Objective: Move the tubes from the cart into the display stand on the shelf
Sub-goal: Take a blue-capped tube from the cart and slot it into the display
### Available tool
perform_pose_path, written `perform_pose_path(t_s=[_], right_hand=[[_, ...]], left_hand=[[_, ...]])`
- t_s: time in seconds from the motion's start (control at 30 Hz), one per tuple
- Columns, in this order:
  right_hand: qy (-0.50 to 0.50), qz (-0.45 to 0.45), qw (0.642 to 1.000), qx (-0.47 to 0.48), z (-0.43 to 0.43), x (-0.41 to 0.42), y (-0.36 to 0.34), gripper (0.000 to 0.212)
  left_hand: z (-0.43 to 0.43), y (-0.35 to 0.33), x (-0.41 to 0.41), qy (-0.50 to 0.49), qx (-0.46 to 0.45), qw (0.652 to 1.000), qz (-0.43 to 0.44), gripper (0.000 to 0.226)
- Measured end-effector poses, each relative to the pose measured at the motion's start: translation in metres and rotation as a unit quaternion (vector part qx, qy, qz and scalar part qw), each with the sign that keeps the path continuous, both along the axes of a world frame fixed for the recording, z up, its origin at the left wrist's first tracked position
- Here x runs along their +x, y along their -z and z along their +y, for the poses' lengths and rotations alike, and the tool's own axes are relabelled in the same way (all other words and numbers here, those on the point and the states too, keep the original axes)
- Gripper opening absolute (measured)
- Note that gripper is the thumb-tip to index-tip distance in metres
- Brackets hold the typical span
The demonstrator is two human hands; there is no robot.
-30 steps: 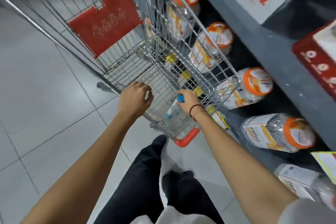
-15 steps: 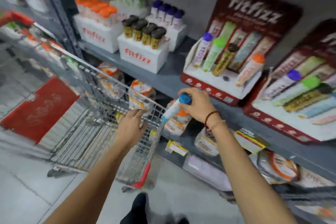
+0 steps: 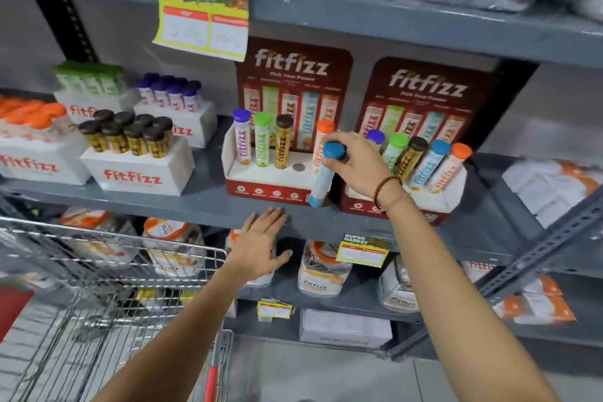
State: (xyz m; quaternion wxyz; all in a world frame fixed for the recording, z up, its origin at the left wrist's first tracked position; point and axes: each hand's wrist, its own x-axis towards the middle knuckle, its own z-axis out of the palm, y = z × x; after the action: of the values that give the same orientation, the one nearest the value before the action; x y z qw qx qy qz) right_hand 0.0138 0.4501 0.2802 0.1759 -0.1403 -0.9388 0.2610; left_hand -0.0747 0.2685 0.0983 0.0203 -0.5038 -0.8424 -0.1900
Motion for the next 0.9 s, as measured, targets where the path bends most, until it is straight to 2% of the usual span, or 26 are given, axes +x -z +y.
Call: perform_pose_path(t_s=[0.2,0.47,0.7,0.9], right_hand=[[-0.037,-0.046,0.997,0.058,0.014,0.0,-0.015,0.032],[-0.029,-0.005,0.998,0.063,0.012,-0.017,-0.019,0.01],[-0.03,-0.035,0.995,0.089,0.013,-0.036,-0.018,0.03],[-0.029,-0.038,0.993,0.107,0.017,-0.056,-0.03,0.036]], left_hand=[[-0.001,0.009,-0.006,0.013,-0.003,0.999,0.046,0.074],[-0.001,0.012,-0.01,0.023,-0.016,0.999,0.047,0.073],[-0.003,0.015,-0.017,0.033,-0.027,0.998,0.053,0.07],[-0.002,0.018,-0.018,0.03,-0.029,0.997,0.062,0.069]])
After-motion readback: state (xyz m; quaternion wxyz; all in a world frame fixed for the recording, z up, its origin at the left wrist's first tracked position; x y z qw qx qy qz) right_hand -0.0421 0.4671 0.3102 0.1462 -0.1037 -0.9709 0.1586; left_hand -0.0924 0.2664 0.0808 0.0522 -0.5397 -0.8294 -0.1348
